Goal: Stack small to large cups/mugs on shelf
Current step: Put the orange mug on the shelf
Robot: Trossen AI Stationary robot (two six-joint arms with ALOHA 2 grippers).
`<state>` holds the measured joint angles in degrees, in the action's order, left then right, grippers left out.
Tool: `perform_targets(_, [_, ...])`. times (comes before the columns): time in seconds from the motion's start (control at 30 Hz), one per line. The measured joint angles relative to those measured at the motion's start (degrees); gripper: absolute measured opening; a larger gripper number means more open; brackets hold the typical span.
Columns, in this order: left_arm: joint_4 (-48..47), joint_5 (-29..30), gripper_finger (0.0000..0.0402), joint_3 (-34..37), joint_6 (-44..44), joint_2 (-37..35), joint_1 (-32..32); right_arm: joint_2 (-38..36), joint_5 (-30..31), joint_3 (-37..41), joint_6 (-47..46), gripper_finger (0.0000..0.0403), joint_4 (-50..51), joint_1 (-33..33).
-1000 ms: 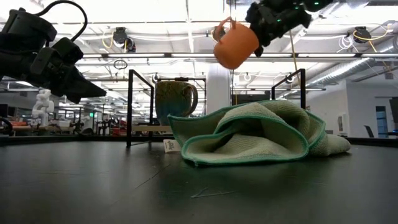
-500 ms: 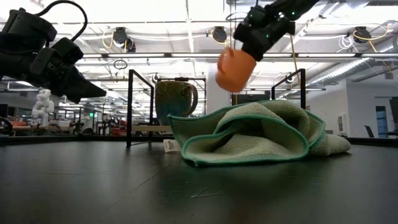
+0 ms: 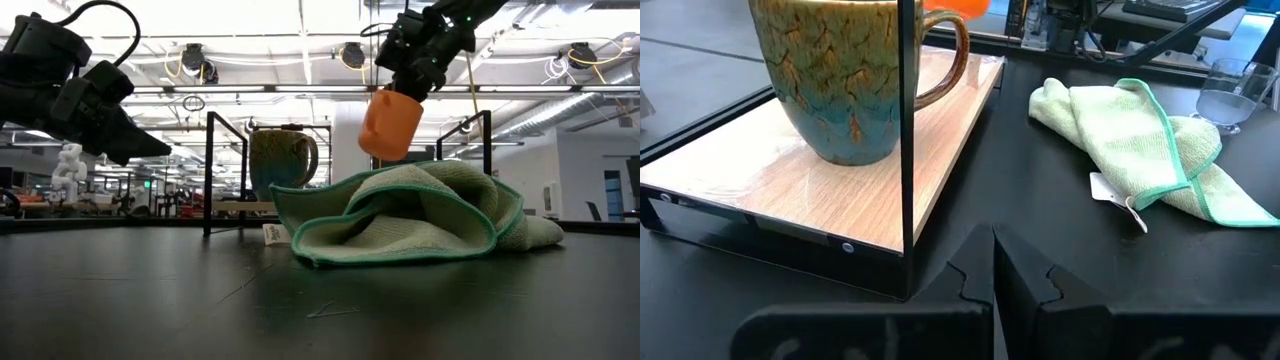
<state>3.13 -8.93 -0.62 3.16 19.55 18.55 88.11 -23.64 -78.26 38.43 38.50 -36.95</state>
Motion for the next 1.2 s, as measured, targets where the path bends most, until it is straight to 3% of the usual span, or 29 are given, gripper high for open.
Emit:
perform_targets(0.3, [0.01, 0.0, 0.0003, 0.0, 0.48, -0.02, 0.0, 0.09, 2.95, 0.0, 6.13, 0.0001, 1.27, 2.88])
perform_targets(0.63, [0.03, 0.04, 0.0003, 0.0, 0.42, -0.02, 0.02, 6.46, 8.0, -0.14, 8.81, 0.0001, 2.5, 4.52])
perform_targets(1.2, [-0.08, 0.07, 0.0003, 0.0, -0.44, -0.02, 0.0, 18.94, 8.52, -15.94, 12.12, 0.0001, 12.9, 7.01])
